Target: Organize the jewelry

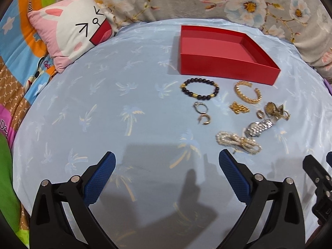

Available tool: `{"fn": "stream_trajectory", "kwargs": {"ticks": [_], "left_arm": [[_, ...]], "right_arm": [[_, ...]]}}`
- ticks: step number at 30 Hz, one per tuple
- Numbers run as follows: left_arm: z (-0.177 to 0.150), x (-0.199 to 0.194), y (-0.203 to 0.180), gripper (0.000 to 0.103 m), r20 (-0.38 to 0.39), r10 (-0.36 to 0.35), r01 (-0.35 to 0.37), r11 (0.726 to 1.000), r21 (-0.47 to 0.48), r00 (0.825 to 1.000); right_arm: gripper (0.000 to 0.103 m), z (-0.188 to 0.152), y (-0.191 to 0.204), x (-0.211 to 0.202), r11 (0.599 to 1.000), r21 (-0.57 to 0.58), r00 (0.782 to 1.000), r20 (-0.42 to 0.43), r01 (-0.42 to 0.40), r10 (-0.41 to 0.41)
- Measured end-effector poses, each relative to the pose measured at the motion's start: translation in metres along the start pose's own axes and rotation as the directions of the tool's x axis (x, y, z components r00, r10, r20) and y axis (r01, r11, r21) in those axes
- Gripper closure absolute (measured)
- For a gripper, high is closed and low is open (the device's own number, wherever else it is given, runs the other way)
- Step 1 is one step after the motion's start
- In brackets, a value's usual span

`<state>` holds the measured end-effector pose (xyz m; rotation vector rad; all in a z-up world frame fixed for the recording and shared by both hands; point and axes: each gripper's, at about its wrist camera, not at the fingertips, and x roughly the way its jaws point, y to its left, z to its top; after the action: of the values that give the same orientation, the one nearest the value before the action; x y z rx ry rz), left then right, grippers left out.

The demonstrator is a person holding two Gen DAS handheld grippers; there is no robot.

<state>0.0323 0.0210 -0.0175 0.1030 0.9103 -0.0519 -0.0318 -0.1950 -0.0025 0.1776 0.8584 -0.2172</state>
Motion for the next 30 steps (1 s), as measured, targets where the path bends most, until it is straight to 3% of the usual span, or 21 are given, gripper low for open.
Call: {"fn": "stream_trajectory", "kwargs": {"ticks": [10,17,23,25,27,30], "left_arm": [[0.012,0.018,0.032,0.006,-0.029,0.026,-0.027,0.998,-0.048,0.999],[0.018,0.026,0.039,0.006,-0.044,0.019,-0.021,0.999,-0.049,0.999],[0.021,0.035,0.041,0.006,-0.057,0.007,-0.01,0.999,-0.043,0.998],[0.023,0.038,0.041,0.006,-0.063,0.004,-0.007,0.999,-0.041,0.998],[0.024,0.041,0.04,0.006,-0.067,0.0,-0.003,0.999,-0.043,0.998],[0.027,0.044,0.039,0.006,-0.07,-0.009,0.006,0.999,-0.043,0.998]], "right_arm": [[0.031,0.006,0.049,0.033,0.978,-0.14,0.986,-0.074,-0.156,0.147],[0.046,0.005,0.072,0.057,0.96,-0.177,0.97,-0.152,-0.215,0.189],[0.05,0.008,0.085,0.07,0.952,-0.211,0.967,-0.17,-0.222,0.188],[0.055,0.009,0.089,0.072,0.95,-0.224,0.968,-0.168,-0.219,0.184],[0.069,0.011,0.091,0.073,0.949,-0.236,0.971,-0.166,-0.209,0.173],[0.075,0.013,0.09,0.074,0.95,-0.238,0.972,-0.165,-0.202,0.165]]}}
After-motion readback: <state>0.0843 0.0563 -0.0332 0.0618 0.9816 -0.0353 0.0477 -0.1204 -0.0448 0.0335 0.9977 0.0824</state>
